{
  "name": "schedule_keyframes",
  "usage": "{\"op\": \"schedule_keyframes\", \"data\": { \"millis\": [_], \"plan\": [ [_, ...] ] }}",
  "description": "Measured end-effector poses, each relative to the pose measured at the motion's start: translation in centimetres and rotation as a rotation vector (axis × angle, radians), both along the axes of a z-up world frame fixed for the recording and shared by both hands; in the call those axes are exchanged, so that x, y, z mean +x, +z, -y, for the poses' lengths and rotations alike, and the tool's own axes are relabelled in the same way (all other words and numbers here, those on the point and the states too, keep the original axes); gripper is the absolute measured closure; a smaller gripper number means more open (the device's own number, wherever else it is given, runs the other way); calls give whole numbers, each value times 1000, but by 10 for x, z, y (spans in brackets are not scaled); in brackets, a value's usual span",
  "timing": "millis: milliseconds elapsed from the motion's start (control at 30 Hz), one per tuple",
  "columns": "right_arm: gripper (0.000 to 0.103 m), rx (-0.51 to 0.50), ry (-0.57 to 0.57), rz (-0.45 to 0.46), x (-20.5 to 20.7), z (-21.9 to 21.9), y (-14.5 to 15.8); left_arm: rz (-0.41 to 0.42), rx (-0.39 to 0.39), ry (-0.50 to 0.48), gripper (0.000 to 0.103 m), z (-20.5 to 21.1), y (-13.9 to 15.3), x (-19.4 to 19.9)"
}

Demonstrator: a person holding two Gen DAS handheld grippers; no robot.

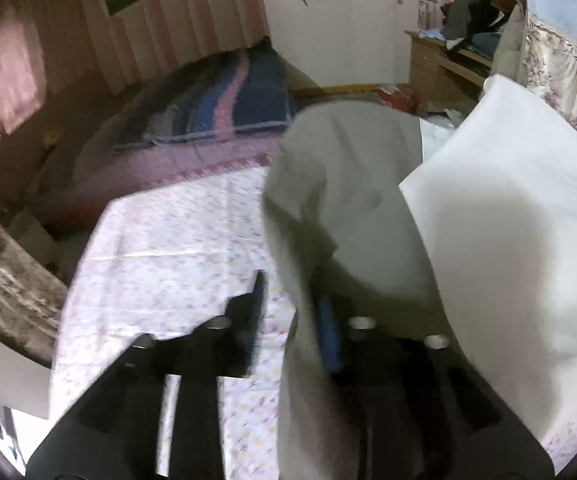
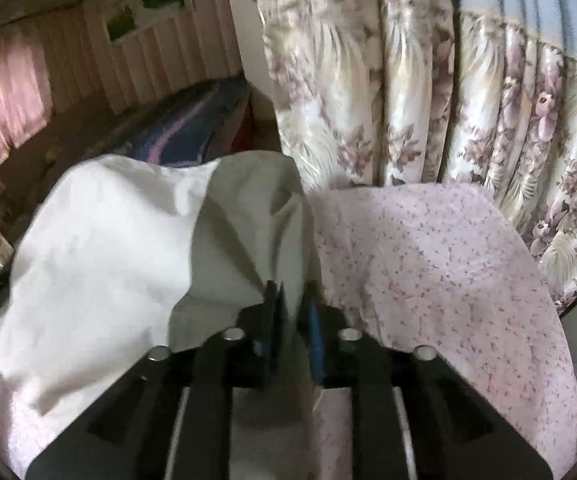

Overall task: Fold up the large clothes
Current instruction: 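Lower the hem onto the jacket body and open both grippers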

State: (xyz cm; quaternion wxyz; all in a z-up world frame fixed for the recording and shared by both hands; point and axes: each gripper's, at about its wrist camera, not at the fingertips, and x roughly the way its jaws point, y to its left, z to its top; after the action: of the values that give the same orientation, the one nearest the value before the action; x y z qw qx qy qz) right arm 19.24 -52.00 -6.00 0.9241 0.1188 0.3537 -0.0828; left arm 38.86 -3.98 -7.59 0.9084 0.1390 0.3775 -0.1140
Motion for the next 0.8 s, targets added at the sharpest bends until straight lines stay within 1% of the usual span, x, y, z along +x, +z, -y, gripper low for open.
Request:
{"op": "schedule_keyframes", "data": {
  "millis": [33, 67, 100, 133, 167, 200, 233, 333, 367, 467, 567, 600, 633, 667, 700, 733, 767, 800],
  "plan": [
    [37, -12, 11, 23, -11, -7, 5, 28, 1, 4, 11, 0, 5, -10],
    [31, -28, 18, 47, -21, -12, 9, 67, -4, 4, 3, 0, 10, -22],
    [29, -44, 28, 68, -33, -19, 10, 115, 1, 4, 3, -1, 16, -36],
    [28, -49, 33, 81, -44, -24, 10, 126, 7, -2, 3, -1, 18, -45],
    [27, -33, 33, 91, -54, -26, 8, 122, 2, -10, 3, 0, 19, -52],
    [25, -17, 35, 92, -56, -27, 7, 111, -19, -16, 3, 0, 18, -59],
    [24, 6, 35, 81, -62, -28, 0, 99, -33, -24, 3, -1, 16, -64],
    [24, 6, 11, 43, -72, -30, -15, 75, -30, -21, 3, 0, 3, -70],
    [24, 19, 8, 40, -72, -28, -20, 63, -38, -18, 3, -2, -1, -70],
    [18, 74, 1, 43, -76, -27, -30, 4, -83, -19, 3, -8, -15, -63],
    [18, 66, 38, 45, -72, -37, -36, -42, -129, -29, 3, -13, -26, -55],
    [18, 65, 59, 43, -70, -43, -39, -61, -155, -40, 4, -13, -28, -53],
    [19, 62, 74, 41, -72, -51, -41, -72, -169, -48, 8, -13, -31, -51],
    [19, 60, 81, 40, -68, -53, -43, -92, -192, -68, 13, -13, -33, -49],
    [23, 58, 87, 38, -67, -57, -44, -114, -215, -85, 23, -12, -35, -49],
    [40, 48, 94, 37, -65, -61, -47, -122, -219, -93, 33, -11, -36, -50],
    [50, 34, 102, 35, -64, -65, -48, -127, -220, -112, 42, -9, -37, -51],
    [66, 25, 118, 35, -62, -70, -48, -127, -219, -142, 59, -4, -36, -55]
  ]
}}
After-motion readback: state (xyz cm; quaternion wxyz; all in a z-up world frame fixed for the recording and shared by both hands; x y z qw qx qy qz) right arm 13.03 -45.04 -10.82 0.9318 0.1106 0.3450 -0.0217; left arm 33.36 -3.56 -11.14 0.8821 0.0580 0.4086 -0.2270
